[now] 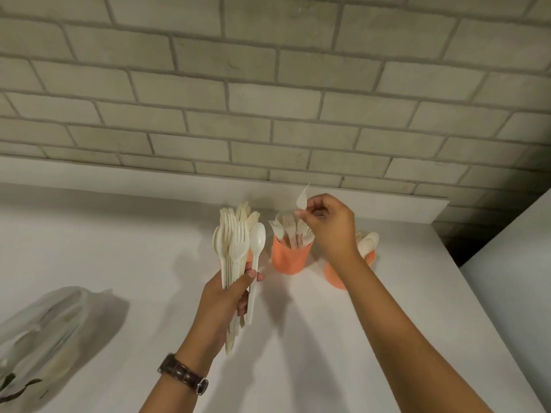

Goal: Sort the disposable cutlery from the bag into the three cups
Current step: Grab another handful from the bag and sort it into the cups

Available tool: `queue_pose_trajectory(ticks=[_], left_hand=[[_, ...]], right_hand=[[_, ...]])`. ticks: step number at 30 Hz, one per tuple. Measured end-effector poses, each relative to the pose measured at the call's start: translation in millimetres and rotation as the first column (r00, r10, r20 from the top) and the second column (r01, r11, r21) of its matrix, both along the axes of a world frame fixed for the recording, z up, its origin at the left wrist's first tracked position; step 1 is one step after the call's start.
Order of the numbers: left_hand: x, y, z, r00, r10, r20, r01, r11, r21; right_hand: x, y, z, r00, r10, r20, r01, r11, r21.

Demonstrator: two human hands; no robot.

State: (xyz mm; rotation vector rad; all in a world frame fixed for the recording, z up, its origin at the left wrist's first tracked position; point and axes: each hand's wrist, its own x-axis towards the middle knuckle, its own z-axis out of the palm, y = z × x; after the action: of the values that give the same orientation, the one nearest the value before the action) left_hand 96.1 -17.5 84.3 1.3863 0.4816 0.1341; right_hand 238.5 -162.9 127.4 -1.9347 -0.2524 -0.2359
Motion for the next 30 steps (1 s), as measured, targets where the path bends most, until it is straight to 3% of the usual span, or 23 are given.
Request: queue_pose_trajectory(ticks=[3,5,8,11,13,15,17,21,24,26,30], left_hand=[[-1,-1,3,1.0,-0.027,0.004,0.027,1.0,-0.016],[2,-1,4,0.999,-0.049,0.012,0.049,0.998,-0.036],[7,-5,3,0.995,-0.103,0.009,0.103,0.994,-0.026],[11,-18,6,0.975,-0.221,0.012,0.221,0.974,-0.057],[14,-29,7,0.952,-0.307,0.005,0.307,0.95,-0.064],[18,-40,5,0.932,-0.364,0.001,0.362,0.928,-0.092],[21,-47,3,0.929,-0.371,-0.007,0.368,0.923,-0.113],[23,-51,1,0.936,-0.351,-0.017,0.348,0.932,-0.105],[23,-50,2,0.935,-0.355,-0.01,0.351,0.928,-0.123],[22,-48,2,0.932,-0.363,-0.001,0.359,0.922,-0.145],[16,-43,4,0.924,-0.381,0.017,0.375,0.899,-0.224]], right_hand=[[11,9,-22,0.994,-0.047,-0.101,0.022,0.971,-0.24],[10,7,-23,0.995,-0.07,-0.066,0.049,0.96,-0.277],[-11,-3,-7,0.998,-0.035,-0.05,0.031,0.996,-0.078],[-40,-19,-5,0.926,0.128,-0.354,-0.097,0.99,0.104],[-54,-33,-8,0.856,0.22,-0.467,-0.127,0.967,0.222],[-61,-49,-7,0.86,0.231,-0.455,-0.072,0.937,0.341],[-58,-69,-3,0.923,0.077,-0.376,0.065,0.934,0.352],[-38,-110,13,0.946,-0.312,-0.085,0.323,0.897,0.301],[-22,-121,13,0.92,-0.386,0.072,0.367,0.911,0.187],[-11,-117,1,0.935,-0.348,0.075,0.345,0.937,0.053],[-3,-105,-29,0.942,-0.323,-0.095,0.29,0.921,-0.26]])
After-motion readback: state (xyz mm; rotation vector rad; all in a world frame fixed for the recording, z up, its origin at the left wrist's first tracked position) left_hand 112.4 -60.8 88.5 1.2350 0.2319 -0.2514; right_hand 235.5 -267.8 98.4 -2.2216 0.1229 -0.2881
